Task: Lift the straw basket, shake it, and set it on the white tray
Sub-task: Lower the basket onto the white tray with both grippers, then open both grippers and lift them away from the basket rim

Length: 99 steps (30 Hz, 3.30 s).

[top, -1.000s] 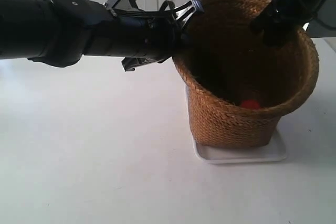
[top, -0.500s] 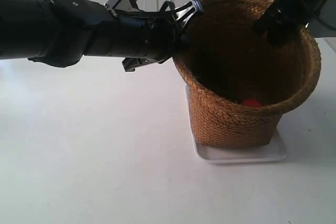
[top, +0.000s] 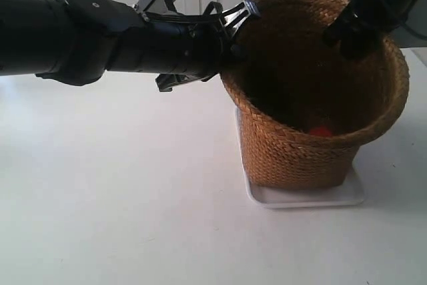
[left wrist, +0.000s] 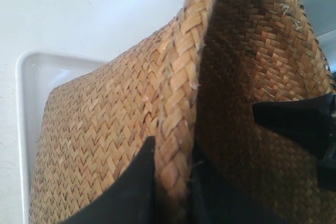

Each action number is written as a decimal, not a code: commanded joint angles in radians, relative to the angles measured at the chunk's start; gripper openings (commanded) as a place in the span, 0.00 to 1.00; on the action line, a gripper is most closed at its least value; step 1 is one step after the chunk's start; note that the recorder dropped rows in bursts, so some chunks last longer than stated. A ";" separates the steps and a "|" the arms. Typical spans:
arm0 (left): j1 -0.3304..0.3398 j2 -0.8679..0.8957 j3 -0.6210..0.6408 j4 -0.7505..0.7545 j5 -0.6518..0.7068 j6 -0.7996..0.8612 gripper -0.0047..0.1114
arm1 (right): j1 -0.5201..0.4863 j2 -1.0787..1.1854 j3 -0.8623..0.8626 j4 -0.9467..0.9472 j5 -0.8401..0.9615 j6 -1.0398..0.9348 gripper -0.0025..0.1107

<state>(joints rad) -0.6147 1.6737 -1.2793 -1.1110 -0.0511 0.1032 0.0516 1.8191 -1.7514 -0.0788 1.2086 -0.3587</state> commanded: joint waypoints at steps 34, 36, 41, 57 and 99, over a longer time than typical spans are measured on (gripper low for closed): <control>-0.016 -0.006 -0.024 -0.021 0.039 -0.017 0.09 | 0.006 -0.002 -0.006 -0.077 -0.023 0.004 0.02; -0.016 -0.002 -0.024 -0.021 0.044 -0.017 0.16 | 0.006 -0.002 -0.006 -0.073 -0.023 0.013 0.03; -0.016 0.002 -0.024 -0.021 0.040 -0.017 0.33 | 0.006 -0.002 -0.006 -0.073 -0.037 0.026 0.19; -0.016 0.002 -0.024 -0.010 0.022 0.039 0.51 | 0.006 -0.002 -0.006 -0.073 -0.088 0.103 0.53; 0.045 -0.006 -0.024 -0.003 0.130 0.036 0.68 | 0.006 -0.046 -0.006 -0.077 -0.133 0.182 0.61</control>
<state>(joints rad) -0.5905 1.6855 -1.2993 -1.1059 0.0485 0.1362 0.0516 1.7990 -1.7514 -0.1596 1.0773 -0.1841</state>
